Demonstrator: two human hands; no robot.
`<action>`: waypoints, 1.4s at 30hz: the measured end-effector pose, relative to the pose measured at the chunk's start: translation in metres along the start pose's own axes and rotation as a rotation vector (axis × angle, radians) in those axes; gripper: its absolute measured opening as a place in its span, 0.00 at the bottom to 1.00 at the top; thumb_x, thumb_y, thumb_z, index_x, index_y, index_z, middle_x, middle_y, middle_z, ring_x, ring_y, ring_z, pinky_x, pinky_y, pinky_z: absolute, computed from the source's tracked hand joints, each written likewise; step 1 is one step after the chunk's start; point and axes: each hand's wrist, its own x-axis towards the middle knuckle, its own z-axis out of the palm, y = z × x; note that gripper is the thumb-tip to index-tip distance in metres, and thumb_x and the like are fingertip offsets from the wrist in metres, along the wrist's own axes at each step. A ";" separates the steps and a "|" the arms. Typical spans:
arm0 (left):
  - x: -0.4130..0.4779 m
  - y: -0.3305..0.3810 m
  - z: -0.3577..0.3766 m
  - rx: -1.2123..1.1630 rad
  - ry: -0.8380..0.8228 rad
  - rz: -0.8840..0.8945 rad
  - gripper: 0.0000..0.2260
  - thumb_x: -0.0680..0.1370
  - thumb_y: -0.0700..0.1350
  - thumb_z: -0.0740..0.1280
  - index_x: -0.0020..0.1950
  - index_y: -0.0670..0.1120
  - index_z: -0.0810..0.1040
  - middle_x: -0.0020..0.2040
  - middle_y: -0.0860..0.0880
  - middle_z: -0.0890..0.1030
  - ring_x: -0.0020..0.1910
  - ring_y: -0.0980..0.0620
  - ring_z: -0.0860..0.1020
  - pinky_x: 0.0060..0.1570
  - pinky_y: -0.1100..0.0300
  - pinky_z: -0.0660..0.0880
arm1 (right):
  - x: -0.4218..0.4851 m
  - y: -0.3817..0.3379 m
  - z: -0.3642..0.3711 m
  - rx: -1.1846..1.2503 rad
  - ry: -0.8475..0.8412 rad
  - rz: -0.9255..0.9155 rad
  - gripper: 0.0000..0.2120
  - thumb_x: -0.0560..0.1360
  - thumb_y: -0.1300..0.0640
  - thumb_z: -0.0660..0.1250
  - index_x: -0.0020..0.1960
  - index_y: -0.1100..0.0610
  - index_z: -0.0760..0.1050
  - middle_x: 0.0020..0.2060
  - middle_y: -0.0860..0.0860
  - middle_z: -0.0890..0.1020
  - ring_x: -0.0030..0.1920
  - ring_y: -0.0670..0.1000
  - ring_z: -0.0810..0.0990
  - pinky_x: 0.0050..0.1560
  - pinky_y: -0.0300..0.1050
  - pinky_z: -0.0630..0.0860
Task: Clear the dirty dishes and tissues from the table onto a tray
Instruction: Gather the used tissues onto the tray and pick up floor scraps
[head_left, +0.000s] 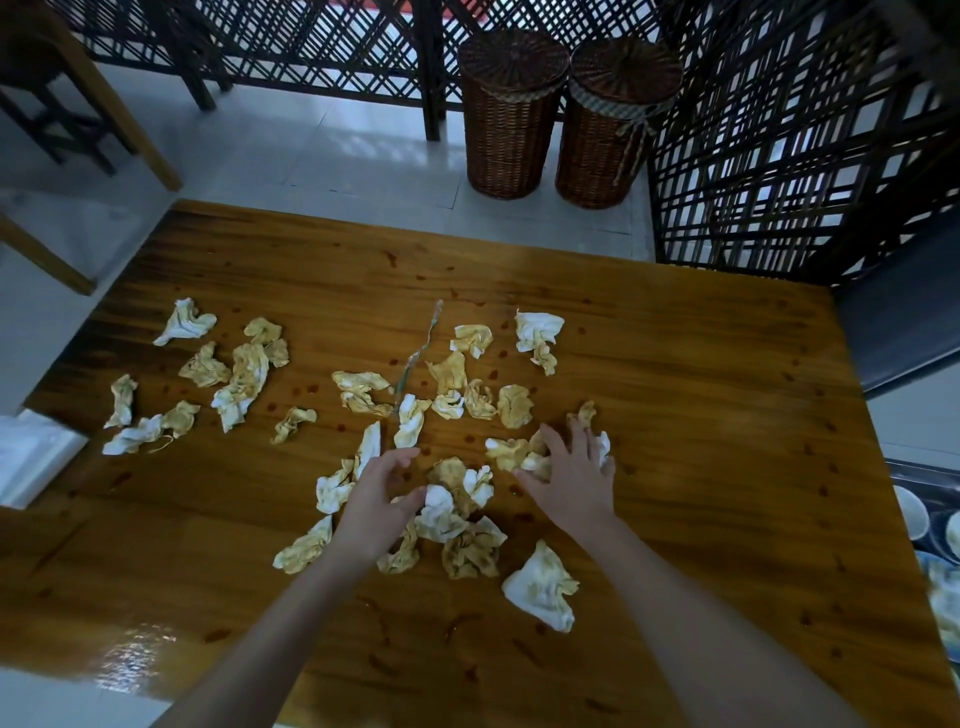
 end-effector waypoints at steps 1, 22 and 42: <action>0.000 -0.001 -0.001 0.000 0.002 -0.005 0.18 0.77 0.40 0.69 0.65 0.52 0.73 0.60 0.51 0.72 0.58 0.53 0.72 0.50 0.60 0.73 | 0.001 -0.001 0.001 -0.003 0.014 -0.019 0.31 0.74 0.34 0.58 0.72 0.45 0.58 0.76 0.53 0.52 0.76 0.58 0.49 0.70 0.65 0.54; -0.004 -0.005 0.011 0.062 -0.025 0.026 0.18 0.76 0.40 0.69 0.65 0.52 0.73 0.62 0.51 0.71 0.60 0.53 0.73 0.50 0.64 0.72 | -0.020 0.013 -0.018 0.149 0.150 -0.178 0.17 0.73 0.72 0.60 0.55 0.55 0.72 0.57 0.51 0.69 0.59 0.52 0.68 0.55 0.45 0.71; -0.050 -0.012 0.117 0.705 -0.194 -0.067 0.52 0.62 0.73 0.68 0.77 0.61 0.42 0.77 0.48 0.33 0.74 0.42 0.31 0.68 0.31 0.41 | -0.091 0.091 -0.035 0.196 0.223 -0.076 0.18 0.72 0.73 0.61 0.57 0.58 0.74 0.58 0.53 0.71 0.60 0.53 0.70 0.57 0.44 0.73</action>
